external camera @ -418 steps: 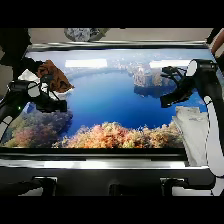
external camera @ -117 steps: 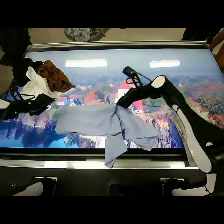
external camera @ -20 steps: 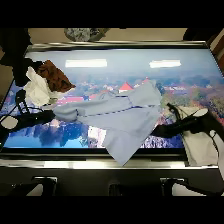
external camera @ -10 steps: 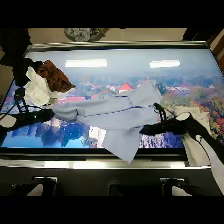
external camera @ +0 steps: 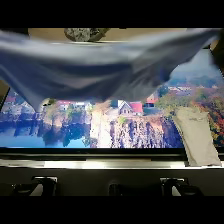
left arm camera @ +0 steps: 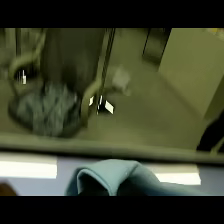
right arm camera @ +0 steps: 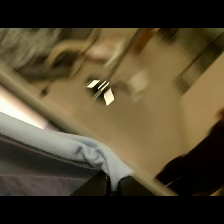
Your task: Fold the shirts.
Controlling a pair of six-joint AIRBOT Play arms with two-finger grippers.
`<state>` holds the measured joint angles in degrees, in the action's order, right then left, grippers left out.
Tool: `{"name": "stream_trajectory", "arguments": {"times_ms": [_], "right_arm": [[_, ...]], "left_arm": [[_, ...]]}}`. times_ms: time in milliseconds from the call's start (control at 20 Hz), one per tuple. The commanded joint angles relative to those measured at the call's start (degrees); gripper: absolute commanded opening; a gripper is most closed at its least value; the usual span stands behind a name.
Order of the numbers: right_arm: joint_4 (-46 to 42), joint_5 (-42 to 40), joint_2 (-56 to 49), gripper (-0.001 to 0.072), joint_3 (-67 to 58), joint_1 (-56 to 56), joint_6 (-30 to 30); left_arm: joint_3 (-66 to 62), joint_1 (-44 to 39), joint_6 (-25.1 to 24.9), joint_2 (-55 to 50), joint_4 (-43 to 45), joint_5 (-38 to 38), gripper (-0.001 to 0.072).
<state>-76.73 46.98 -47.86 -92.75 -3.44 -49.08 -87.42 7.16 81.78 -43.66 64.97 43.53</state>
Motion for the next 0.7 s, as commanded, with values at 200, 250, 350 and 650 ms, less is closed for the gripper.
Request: {"name": "stream_trajectory", "arguments": {"times_ms": [200,250,350,650], "right_arm": [[-9.9,1.4,12.7,0.0044,-10.8,0.1,-6.3],[-9.9,1.9,12.5,0.0044,-10.7,0.1,-6.3],[-10.0,3.2,11.0,0.0044,-10.7,0.1,-6.3],[-10.0,23.6,-8.7,0.0045,-10.7,0.1,-6.3]], "left_arm": [[-13.5,0.0,4.0,6.0,0.6,8.5,0.0029],[-13.4,0.0,4.0,5.8,1.8,10.5,0.0029],[-13.4,0.0,4.2,4.5,4.7,13.7,0.0029],[-8.5,-0.1,4.8,-10.8,9.6,25.2,0.003]]}}
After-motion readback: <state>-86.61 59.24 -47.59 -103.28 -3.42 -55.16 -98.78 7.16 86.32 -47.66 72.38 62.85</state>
